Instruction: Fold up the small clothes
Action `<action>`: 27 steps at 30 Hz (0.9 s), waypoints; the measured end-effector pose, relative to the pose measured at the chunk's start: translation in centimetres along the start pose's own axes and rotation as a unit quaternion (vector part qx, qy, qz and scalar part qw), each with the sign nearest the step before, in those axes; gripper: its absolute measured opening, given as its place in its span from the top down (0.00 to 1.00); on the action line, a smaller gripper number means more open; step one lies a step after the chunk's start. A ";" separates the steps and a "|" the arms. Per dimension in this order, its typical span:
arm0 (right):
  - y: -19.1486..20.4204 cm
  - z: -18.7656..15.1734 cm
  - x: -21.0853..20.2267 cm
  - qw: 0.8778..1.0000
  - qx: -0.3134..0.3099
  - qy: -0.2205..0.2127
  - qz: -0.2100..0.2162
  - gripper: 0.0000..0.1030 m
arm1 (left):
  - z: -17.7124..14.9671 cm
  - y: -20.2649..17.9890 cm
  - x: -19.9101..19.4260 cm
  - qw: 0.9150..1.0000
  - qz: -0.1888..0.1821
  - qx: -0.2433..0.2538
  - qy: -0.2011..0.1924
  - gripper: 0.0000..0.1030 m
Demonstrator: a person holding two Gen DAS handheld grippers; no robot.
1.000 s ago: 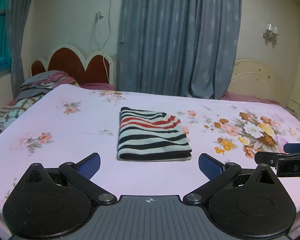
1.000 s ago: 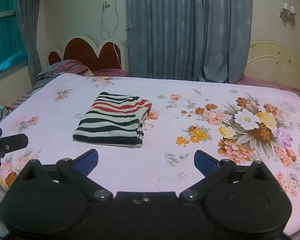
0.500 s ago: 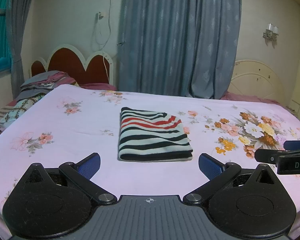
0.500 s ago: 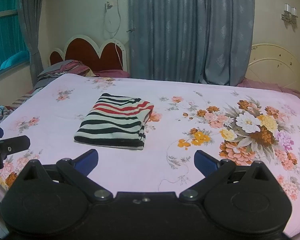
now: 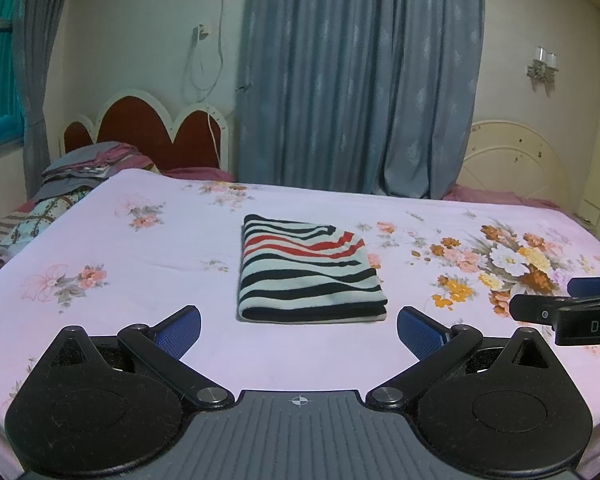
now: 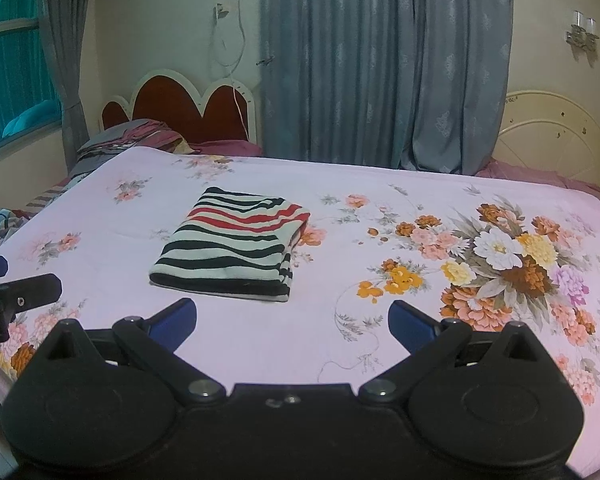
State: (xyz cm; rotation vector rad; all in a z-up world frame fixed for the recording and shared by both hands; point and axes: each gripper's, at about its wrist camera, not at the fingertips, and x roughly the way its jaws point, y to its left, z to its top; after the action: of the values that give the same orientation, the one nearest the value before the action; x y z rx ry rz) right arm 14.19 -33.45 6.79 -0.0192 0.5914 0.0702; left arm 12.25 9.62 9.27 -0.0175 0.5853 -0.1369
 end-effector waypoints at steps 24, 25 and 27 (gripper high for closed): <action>-0.1 0.3 0.1 1.000 -0.007 -0.005 0.005 0.01 | 0.3 0.1 0.1 1.000 -0.006 -0.001 -0.004 0.00; -0.1 0.3 0.1 1.000 -0.008 -0.005 0.005 0.01 | 0.4 0.2 0.2 1.000 -0.008 -0.002 -0.004 0.00; 0.0 0.3 0.1 1.000 -0.006 -0.005 0.006 0.01 | 0.4 0.1 0.3 1.000 -0.006 0.000 -0.006 0.00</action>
State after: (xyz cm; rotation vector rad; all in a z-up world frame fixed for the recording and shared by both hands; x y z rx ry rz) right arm 14.42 -33.48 6.94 -0.0278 0.5805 0.0847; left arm 12.77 9.70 9.45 -0.0221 0.5741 -0.1481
